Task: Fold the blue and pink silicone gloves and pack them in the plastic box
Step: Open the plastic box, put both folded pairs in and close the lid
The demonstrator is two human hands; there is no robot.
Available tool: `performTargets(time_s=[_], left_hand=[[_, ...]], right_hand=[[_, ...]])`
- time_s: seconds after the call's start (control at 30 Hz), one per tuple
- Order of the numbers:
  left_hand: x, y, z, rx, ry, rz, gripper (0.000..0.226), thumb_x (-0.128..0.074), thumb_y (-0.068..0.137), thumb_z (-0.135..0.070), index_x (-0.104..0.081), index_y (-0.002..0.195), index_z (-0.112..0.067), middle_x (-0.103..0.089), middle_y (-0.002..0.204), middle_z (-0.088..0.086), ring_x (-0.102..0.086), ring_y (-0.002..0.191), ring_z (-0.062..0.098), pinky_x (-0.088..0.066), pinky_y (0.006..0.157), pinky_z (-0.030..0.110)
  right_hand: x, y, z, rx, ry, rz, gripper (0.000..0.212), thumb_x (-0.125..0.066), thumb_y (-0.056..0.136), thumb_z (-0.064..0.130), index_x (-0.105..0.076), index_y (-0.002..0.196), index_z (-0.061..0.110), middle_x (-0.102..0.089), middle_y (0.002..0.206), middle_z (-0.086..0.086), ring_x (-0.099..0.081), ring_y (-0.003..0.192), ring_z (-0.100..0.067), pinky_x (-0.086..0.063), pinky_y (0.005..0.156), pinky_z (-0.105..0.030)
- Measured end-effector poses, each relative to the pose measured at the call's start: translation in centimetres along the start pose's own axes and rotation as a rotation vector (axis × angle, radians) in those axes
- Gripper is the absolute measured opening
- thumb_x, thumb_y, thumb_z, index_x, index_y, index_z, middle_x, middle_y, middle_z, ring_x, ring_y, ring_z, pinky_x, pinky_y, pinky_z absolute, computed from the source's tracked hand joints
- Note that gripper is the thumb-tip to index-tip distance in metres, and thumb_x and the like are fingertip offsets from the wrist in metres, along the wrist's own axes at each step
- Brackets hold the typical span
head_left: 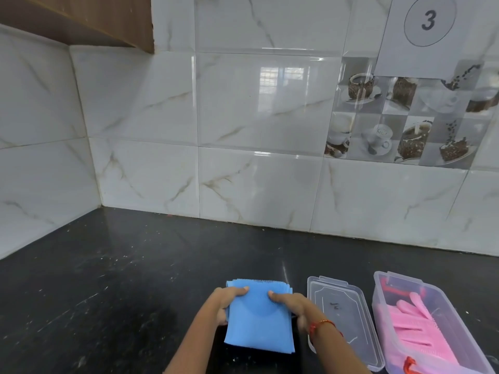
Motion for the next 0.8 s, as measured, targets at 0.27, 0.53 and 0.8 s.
performTargets(time_s=[0.27, 0.53, 0.8], left_hand=[[-0.9, 0.4, 1.0, -0.091, 0.083, -0.016, 0.033, -0.050, 0.096, -0.020, -0.049, 0.124, -0.004, -0.064, 0.095, 0.010, -0.062, 0.071, 0.021, -0.053, 0.051, 0.029], [-1.9, 0.0, -0.4, -0.134, 0.092, 0.037, 0.021, -0.049, 0.097, -0.018, -0.053, 0.110, -0.003, -0.063, 0.081, 0.011, -0.061, 0.067, 0.024, -0.051, 0.045, 0.029], [-8.2, -1.0, -5.6, -0.319, -0.080, 0.217, 0.025, -0.051, 0.095, -0.015, -0.056, 0.116, -0.002, -0.066, 0.094, 0.015, -0.066, 0.074, 0.026, -0.058, 0.058, 0.034]], right_hand=[[-1.0, 0.4, -0.5, 0.083, 0.062, -0.083, 0.043, -0.065, 0.085, 0.005, -0.050, 0.124, -0.006, -0.059, 0.124, -0.022, -0.059, 0.069, -0.016, -0.049, 0.039, -0.019], [-0.7, -0.3, -0.6, 0.160, 0.239, -0.080, 0.026, -0.064, 0.085, 0.002, -0.058, 0.110, -0.004, -0.066, 0.108, -0.019, -0.066, 0.081, -0.027, -0.056, 0.056, -0.030], [6.3, -3.6, 5.7, 0.375, 0.225, -0.143, 0.036, -0.064, 0.085, 0.006, -0.054, 0.118, -0.006, -0.064, 0.111, -0.022, -0.064, 0.075, -0.022, -0.059, 0.061, -0.029]])
Point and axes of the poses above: each hand's wrist, its own y-axis towards the middle knuckle, its own x-axis out of the back of the hand, z = x × y, the point moved 2 cm from there along y, towards the middle knuckle
